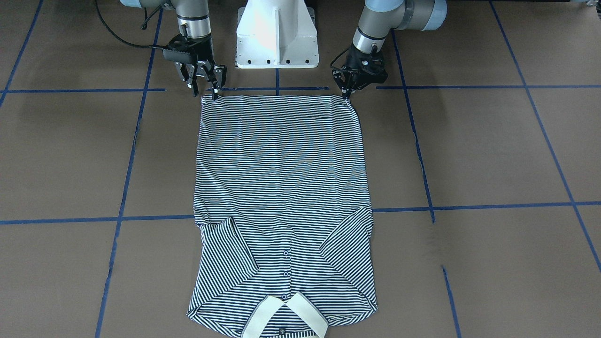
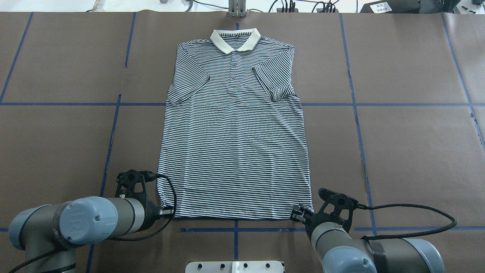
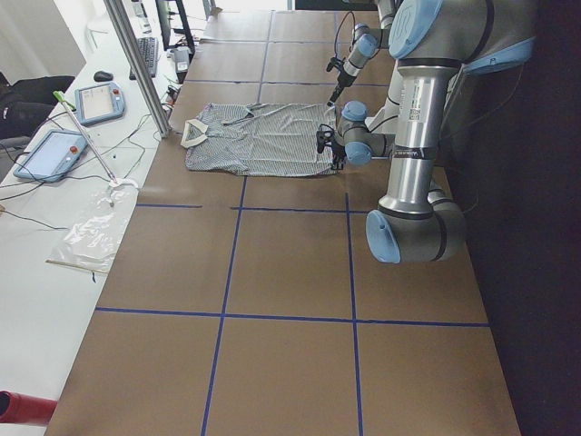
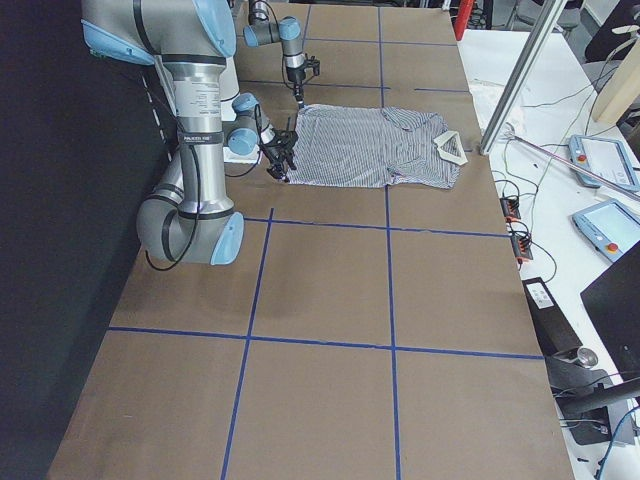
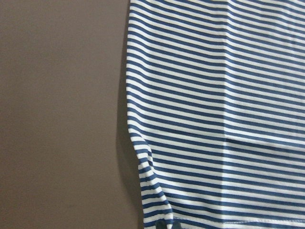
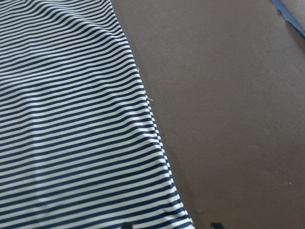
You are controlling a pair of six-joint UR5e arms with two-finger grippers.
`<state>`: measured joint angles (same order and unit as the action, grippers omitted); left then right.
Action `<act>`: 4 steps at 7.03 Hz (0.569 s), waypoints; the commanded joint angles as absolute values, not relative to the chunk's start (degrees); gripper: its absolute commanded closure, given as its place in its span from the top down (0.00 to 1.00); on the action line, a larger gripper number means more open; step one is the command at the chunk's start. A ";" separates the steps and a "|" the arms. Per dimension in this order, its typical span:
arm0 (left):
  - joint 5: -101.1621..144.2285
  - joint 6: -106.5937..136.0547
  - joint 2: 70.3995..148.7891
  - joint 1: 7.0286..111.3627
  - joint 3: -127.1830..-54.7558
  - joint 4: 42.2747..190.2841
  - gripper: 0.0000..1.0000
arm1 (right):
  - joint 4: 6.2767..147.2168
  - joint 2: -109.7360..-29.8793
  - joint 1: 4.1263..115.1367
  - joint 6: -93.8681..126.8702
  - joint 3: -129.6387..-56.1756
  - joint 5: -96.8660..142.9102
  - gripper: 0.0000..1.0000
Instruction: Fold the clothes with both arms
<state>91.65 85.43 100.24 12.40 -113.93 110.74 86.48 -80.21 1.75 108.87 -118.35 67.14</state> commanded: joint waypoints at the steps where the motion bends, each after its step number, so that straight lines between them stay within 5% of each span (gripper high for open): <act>1: 91.67 85.43 100.28 12.39 -113.82 110.83 0.00 | 86.48 -80.15 1.15 109.07 -117.86 66.97 0.56; 4: 91.58 85.43 100.20 12.48 -113.73 110.83 0.00 | 86.48 -79.90 0.35 109.07 -117.60 66.89 0.56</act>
